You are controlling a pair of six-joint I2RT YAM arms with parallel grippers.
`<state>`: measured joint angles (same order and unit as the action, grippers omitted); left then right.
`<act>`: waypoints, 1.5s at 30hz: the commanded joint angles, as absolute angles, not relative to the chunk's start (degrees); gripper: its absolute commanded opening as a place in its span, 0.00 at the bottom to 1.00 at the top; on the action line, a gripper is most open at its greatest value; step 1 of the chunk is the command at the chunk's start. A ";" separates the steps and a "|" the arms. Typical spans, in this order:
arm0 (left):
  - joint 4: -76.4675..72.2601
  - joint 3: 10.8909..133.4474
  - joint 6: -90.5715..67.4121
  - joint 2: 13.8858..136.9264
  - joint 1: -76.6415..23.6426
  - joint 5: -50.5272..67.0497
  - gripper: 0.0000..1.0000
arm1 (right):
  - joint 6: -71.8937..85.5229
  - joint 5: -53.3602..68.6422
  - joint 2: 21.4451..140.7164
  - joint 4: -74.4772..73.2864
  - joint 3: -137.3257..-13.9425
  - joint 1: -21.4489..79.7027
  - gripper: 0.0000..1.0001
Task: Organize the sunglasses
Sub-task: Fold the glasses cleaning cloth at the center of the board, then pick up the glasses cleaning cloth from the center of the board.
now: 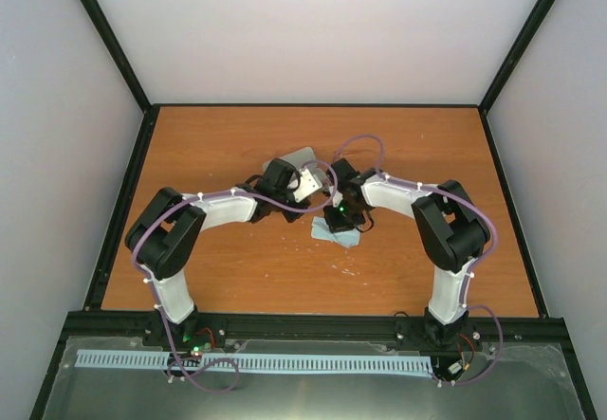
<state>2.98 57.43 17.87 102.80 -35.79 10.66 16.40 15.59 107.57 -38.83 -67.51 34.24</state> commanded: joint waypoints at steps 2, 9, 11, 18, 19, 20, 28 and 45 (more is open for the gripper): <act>1.27 56.69 17.12 100.62 -35.33 10.21 0.19 | 15.19 17.50 108.81 -39.05 -68.63 35.84 0.07; 1.06 56.60 17.05 100.39 -35.33 10.33 0.19 | 14.59 20.98 107.64 -38.10 -68.14 36.64 0.08; 1.02 56.51 17.05 100.46 -35.33 10.61 0.19 | 14.71 21.43 107.09 -38.02 -67.78 36.65 0.09; 1.38 57.08 17.36 101.08 -35.33 11.80 0.24 | 19.10 15.69 100.91 -37.01 -65.46 35.57 0.28; 1.59 57.23 17.44 101.15 -35.33 12.27 0.25 | 19.87 14.77 99.68 -36.74 -64.73 34.58 0.31; 1.85 57.42 17.63 101.30 -35.33 12.78 0.25 | 20.80 14.14 98.32 -36.44 -63.97 32.83 0.31; 5.74 60.74 21.01 104.80 -35.42 18.16 0.24 | 18.81 12.29 96.25 -38.96 -60.75 24.02 0.39; 8.28 62.23 23.78 107.04 -35.42 20.92 0.25 | 16.17 16.96 99.23 -39.31 -57.46 24.12 0.44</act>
<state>7.57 60.38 23.05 106.56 -35.73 19.59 17.19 15.81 99.48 -38.39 -58.96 23.81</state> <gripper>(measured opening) 0.250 0.445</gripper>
